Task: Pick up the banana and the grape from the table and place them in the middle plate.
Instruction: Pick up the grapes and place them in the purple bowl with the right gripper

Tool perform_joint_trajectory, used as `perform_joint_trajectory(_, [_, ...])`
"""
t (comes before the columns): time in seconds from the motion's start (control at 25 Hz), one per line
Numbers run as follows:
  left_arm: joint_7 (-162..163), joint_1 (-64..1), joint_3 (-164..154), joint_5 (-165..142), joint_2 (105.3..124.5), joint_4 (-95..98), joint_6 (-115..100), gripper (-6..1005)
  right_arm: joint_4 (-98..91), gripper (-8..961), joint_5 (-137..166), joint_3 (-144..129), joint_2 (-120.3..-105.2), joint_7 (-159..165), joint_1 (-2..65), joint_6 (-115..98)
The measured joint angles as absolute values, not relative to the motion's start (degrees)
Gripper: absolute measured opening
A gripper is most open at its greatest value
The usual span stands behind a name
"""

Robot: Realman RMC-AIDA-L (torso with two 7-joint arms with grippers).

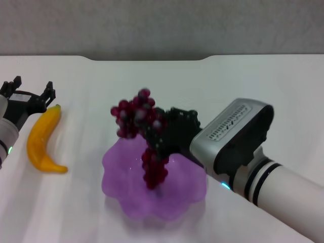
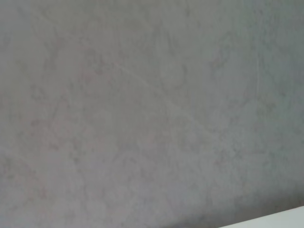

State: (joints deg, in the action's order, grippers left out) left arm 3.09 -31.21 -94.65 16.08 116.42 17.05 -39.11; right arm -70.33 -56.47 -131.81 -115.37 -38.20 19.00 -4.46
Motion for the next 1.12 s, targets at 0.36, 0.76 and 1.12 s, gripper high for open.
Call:
perform_joint_trajectory(0.36, [3.18,-31.35,-94.65,16.09,116.45,17.05,-39.11,819,-62.88,383,-60.40,-136.96,-115.48,-38.11,22.06,-9.07])
perform_joint_trajectory(0.76, [3.28,-31.46,-94.65,16.08,116.55,17.05,-39.11,818,-57.79,387,-64.73,-138.77,-115.53,-37.25,24.22,-9.50])
perform_joint_trajectory(1.12, [3.33,-31.88,-94.65,16.09,116.54,17.05,-39.11,819,-53.49,390,-65.44,-138.98,-115.57,-33.76,26.44,-9.50])
